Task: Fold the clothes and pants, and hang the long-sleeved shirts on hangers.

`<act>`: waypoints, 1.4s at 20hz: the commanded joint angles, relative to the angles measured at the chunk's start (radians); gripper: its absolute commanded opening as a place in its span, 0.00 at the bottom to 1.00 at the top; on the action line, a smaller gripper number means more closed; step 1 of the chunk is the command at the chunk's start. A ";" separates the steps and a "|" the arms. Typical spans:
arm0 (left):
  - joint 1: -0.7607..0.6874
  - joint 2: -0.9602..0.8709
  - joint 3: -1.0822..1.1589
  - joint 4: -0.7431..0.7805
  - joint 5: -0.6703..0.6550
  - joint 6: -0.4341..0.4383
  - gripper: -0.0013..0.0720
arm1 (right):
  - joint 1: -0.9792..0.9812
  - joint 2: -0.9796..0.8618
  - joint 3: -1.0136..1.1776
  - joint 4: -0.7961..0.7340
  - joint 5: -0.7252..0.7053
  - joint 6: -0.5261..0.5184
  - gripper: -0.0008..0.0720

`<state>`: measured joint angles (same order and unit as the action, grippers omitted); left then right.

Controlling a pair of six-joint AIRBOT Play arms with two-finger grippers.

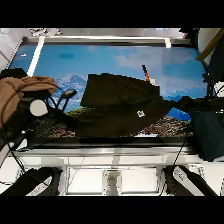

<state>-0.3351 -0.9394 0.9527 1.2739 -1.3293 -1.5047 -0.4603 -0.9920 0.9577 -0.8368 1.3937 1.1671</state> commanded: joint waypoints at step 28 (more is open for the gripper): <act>0.150 -0.704 0.612 0.196 0.944 -0.399 0.97 | 0.329 -0.724 0.491 -0.010 -0.700 0.256 0.77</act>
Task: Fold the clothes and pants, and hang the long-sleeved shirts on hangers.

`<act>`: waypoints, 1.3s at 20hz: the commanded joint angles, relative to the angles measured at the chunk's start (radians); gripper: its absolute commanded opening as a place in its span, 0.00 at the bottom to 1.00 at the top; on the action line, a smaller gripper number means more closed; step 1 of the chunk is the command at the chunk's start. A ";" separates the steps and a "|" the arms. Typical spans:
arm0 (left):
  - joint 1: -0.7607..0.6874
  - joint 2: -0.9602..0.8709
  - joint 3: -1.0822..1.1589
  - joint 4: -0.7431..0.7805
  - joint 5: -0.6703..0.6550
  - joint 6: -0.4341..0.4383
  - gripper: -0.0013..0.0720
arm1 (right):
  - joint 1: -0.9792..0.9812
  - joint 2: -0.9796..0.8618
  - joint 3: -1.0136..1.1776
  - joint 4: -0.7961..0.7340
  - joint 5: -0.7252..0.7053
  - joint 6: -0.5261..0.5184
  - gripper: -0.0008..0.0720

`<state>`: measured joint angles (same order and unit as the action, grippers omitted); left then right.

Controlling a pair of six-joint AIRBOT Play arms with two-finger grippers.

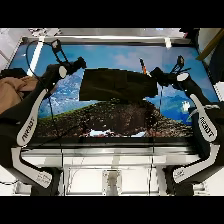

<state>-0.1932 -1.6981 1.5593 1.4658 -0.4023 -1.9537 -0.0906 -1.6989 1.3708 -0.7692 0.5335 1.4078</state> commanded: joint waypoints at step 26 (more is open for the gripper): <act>-0.029 0.270 0.006 0.008 -0.274 0.261 0.97 | -0.084 -0.338 0.320 -0.078 0.669 -0.122 0.52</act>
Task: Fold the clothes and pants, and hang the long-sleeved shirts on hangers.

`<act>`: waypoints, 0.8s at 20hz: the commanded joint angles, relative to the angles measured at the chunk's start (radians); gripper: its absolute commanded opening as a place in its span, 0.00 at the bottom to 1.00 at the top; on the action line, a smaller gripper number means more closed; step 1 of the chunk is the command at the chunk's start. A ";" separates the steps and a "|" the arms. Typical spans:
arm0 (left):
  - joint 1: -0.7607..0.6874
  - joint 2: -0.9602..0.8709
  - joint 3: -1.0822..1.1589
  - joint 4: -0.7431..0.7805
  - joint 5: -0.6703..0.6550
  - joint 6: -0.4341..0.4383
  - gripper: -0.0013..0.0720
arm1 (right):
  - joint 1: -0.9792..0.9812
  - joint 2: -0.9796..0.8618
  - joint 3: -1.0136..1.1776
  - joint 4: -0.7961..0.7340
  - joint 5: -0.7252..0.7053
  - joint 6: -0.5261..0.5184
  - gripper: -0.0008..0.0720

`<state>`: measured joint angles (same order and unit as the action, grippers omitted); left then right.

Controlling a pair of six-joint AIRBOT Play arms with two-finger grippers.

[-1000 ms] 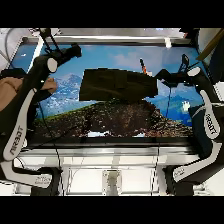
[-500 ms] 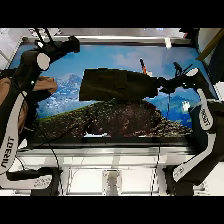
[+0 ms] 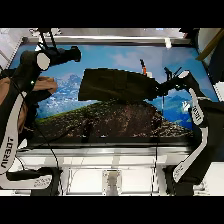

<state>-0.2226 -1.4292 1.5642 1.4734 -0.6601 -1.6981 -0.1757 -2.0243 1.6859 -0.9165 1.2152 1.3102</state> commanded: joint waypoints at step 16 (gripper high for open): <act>0.000 0.233 0.001 0.000 -0.137 0.005 0.97 | -0.577 0.481 0.293 -0.174 0.455 0.091 0.04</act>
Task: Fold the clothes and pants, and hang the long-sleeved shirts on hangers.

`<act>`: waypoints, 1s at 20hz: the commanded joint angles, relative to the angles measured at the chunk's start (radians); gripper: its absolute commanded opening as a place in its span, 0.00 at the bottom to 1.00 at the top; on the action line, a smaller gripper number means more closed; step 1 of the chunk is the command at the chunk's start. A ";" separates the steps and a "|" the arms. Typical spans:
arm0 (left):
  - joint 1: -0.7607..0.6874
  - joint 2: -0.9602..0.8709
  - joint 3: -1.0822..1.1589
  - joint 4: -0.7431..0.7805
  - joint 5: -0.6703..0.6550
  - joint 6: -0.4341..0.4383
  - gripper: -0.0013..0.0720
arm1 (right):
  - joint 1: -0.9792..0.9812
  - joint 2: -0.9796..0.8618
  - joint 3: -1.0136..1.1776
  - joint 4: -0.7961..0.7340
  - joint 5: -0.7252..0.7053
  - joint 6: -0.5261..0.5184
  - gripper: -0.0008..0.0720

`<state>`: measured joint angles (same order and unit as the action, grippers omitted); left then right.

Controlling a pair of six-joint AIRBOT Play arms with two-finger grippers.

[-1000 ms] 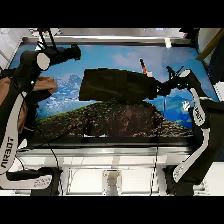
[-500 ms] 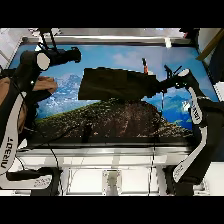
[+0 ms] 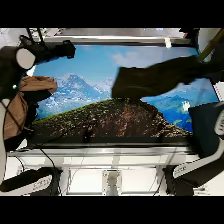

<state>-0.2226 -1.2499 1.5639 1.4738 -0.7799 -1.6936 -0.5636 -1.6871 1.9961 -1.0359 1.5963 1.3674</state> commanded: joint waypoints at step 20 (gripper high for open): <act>-0.001 0.084 0.001 -0.009 -0.124 0.000 0.97 | -0.890 0.555 -0.451 0.181 0.013 0.244 0.95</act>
<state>-0.2226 -1.1664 1.5642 1.4723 -0.8974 -1.6936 -1.4738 -1.1423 1.4082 -0.9970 1.6245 1.5497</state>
